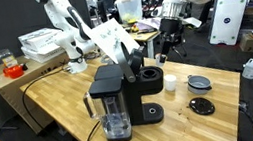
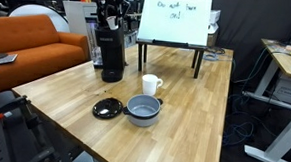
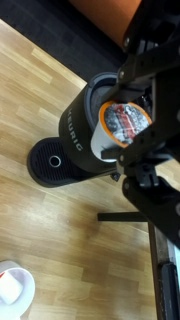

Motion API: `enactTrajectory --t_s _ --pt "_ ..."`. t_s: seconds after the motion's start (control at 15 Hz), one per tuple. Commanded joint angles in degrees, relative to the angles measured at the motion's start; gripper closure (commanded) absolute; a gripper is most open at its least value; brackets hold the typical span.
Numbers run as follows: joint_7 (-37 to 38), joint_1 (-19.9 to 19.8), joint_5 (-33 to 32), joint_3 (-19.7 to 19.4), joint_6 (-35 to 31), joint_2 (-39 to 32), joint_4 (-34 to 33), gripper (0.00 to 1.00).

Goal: Put the coffee pod inside the coffeemaker

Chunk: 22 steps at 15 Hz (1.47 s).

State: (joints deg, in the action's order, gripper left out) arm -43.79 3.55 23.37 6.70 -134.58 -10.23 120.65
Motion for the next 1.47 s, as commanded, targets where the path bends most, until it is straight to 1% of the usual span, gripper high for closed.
enactTrajectory --t_s 0.0,0.2,0.4,0.6,1.0,1.4 --pt "0.07 -0.48 -5.01 0.89 5.87 -5.11 -7.86 0.77" --pt "-0.07 -0.75 -7.14 1.72 8.75 -8.25 -12.63 0.77" --pt "-0.84 -1.27 -6.95 2.34 10.54 -9.7 -14.99 0.77" --pt "-1.9 -1.45 -6.29 2.82 11.36 -10.01 -15.66 0.77" --pt "-4.34 -1.46 -4.52 4.85 11.66 -9.45 -14.92 0.77" --pt "-6.64 -1.28 -3.8 5.98 13.75 -11.21 -16.15 0.77"
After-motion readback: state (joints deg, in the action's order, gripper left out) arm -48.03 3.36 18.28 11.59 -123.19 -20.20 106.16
